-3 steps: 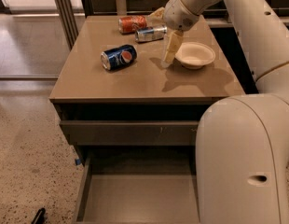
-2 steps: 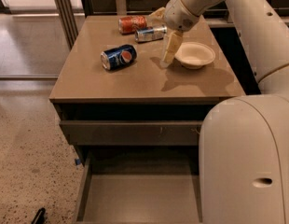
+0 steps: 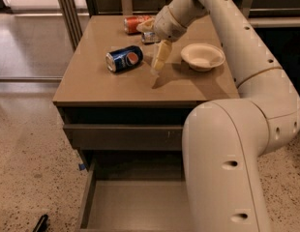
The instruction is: Place pepsi can into middle drawer
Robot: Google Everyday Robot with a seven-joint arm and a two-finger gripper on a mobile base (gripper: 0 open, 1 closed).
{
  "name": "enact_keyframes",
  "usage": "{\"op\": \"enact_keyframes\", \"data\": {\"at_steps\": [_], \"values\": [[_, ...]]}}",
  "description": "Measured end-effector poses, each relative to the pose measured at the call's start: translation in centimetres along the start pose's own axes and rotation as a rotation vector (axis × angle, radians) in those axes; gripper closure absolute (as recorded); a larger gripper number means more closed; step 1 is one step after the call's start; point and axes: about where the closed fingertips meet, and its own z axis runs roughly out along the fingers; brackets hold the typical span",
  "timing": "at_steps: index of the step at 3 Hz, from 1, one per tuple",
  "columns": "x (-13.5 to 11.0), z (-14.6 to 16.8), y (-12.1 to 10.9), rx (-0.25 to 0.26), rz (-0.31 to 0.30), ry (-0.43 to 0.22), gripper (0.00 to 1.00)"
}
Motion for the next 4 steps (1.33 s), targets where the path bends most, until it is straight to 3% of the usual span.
{"op": "enact_keyframes", "data": {"at_steps": [2,3,4], "values": [[-2.9,5.8,-1.8,-0.074,-0.097,-0.071,0.0],[-3.7,8.3,-3.0,-0.078,-0.098,-0.042,0.0],[-3.9,8.9,-3.6,-0.057,-0.097,-0.048,0.0]]}}
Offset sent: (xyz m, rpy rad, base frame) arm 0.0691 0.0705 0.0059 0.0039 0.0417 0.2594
